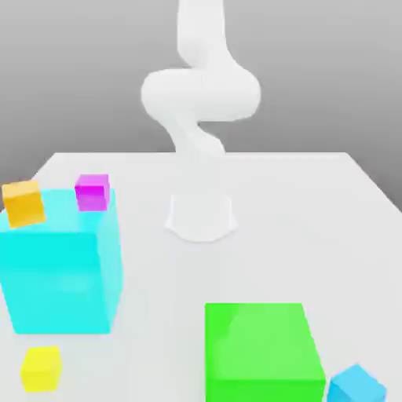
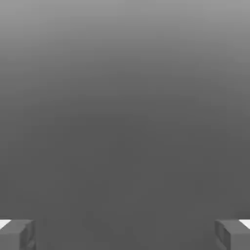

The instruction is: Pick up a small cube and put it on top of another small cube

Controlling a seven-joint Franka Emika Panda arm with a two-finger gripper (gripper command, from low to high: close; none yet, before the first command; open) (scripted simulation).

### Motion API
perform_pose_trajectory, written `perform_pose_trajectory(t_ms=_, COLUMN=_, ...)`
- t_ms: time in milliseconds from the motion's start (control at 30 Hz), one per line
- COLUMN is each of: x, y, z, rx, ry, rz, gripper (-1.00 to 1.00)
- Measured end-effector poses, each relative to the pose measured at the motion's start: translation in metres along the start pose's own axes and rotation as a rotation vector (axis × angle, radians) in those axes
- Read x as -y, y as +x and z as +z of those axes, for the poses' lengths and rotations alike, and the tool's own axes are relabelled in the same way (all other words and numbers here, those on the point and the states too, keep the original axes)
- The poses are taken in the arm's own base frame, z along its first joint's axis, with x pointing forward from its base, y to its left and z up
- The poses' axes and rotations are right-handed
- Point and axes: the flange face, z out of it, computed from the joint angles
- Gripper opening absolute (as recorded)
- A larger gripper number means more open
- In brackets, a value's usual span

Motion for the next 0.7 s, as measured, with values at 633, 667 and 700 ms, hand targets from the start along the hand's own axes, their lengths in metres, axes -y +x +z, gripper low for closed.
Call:
perform_pose_trajectory(t_ms=633, x=0.019, y=-0.151, z=0.306, rx=0.227, ry=-0.420, rz=0.597, gripper=0.00)
perform_pose_trajectory(t_ms=667, x=0.015, y=-0.163, z=0.319, rx=0.228, ry=-0.447, rz=0.625, gripper=0.00)
perform_pose_trajectory(t_ms=700, x=0.011, y=-0.176, z=0.333, rx=0.227, ry=-0.475, rz=0.653, gripper=0.00)
